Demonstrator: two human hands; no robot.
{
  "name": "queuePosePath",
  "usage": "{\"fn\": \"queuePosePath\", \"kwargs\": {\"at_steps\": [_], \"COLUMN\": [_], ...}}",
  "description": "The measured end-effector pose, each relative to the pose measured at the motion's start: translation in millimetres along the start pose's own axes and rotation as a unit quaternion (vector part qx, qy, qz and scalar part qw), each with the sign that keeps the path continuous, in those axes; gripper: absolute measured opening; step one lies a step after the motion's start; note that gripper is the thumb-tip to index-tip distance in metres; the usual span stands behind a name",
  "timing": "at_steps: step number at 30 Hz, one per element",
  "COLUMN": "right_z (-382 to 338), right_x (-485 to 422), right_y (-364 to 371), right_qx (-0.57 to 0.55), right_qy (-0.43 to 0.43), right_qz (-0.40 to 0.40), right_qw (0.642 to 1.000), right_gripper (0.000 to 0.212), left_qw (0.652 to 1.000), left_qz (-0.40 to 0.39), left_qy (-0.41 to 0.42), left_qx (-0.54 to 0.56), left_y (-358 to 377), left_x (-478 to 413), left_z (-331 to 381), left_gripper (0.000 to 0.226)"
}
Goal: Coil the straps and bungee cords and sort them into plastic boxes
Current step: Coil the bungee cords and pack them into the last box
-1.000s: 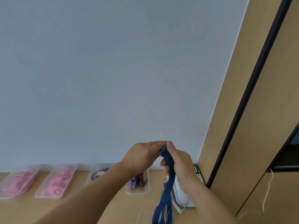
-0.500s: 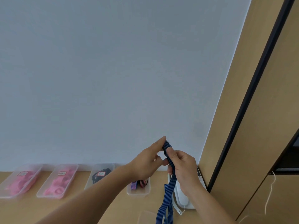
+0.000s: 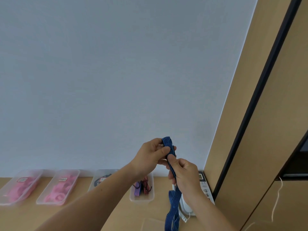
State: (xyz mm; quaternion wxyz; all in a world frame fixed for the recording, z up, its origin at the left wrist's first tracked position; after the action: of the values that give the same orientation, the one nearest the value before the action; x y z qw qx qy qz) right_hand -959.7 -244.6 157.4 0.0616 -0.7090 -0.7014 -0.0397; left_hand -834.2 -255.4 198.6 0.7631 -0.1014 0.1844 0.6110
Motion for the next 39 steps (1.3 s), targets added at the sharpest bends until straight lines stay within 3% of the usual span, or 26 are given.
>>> {"fn": "queuePosePath", "kwargs": {"at_steps": [4, 6, 11, 15, 18, 20, 21, 22, 23, 25, 26, 27, 29, 33, 37, 39], "right_z": [6, 5, -7, -8, -5, -4, -5, -7, -10, -15, -17, -17, -14, -6, 1, 6], "right_x": [-1, -1, -2, -3, -4, -6, -6, -7, -7, -6, -6, -5, -4, -3, -6, -7], "right_y": [6, 7, 11, 7, 5, 3, 1, -2, -5, -11, -12, -12, -9, -5, -5, -2], "right_qx": [0.001, -0.005, -0.014, -0.019, -0.022, -0.025, -0.03, -0.036, -0.037, -0.035, -0.035, -0.033, -0.025, -0.011, 0.008, 0.015], "right_qy": [0.029, 0.032, 0.024, 0.027, 0.032, 0.03, 0.027, 0.021, 0.012, -0.01, -0.018, -0.022, -0.02, -0.005, 0.016, 0.035], "right_qz": [-0.031, -0.041, -0.053, -0.056, -0.046, -0.032, -0.023, -0.015, -0.007, 0.008, 0.011, 0.012, 0.01, 0.014, 0.037, 0.042], "right_qw": [0.999, 0.999, 0.998, 0.998, 0.998, 0.999, 0.999, 0.999, 0.999, 0.999, 0.999, 0.999, 0.999, 1.0, 0.999, 0.998], "right_gripper": [0.047, 0.046, 0.052, 0.066, 0.061, 0.053, 0.048, 0.045, 0.042, 0.039, 0.037, 0.035, 0.032, 0.043, 0.053, 0.052], "left_qw": [0.991, 0.971, 0.867, 0.78, 0.696, 0.67, 0.677, 0.711, 0.776, 0.932, 0.976, 0.991, 0.993, 0.995, 0.997, 0.995], "left_qz": [0.021, 0.01, -0.038, -0.098, -0.094, -0.094, -0.101, -0.091, -0.059, 0.016, 0.034, 0.038, -0.009, -0.046, -0.039, -0.041], "left_qy": [0.049, 0.087, 0.218, 0.33, 0.414, 0.433, 0.43, 0.41, 0.358, 0.134, 0.02, -0.06, -0.115, -0.089, -0.057, -0.013], "left_qx": [-0.12, -0.223, -0.447, -0.522, -0.579, -0.596, -0.589, -0.564, -0.517, -0.337, -0.216, -0.111, -0.03, 0.008, -0.02, -0.088], "left_y": [-18, -23, -10, 10, 16, 20, 22, 20, 10, -18, -22, -20, -8, 2, -6, -8], "left_x": [-3, -2, 8, 19, 23, 22, 21, 17, 9, -5, -7, -8, -8, -11, -16, -17], "left_z": [8, 12, 22, 31, 31, 29, 27, 25, 23, -2, -20, -33, -40, -34, -29, -21], "left_gripper": [0.019, 0.02, 0.015, 0.028, 0.048, 0.053, 0.054, 0.053, 0.053, 0.053, 0.05, 0.044, 0.038, 0.034, 0.019, 0.017]}}
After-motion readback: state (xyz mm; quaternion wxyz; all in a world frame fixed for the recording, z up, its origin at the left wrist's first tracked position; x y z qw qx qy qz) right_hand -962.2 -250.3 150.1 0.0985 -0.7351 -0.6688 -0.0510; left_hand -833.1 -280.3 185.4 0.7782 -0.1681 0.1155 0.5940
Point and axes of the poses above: each hand's wrist, its own x-axis away from the middle knuckle, its own y-axis out of the palm, z = x × y, the point moved 9 cm from there along -x, towards the middle knuckle, and after that the axes turned 14 degrees about y, right-handed, at the moved point
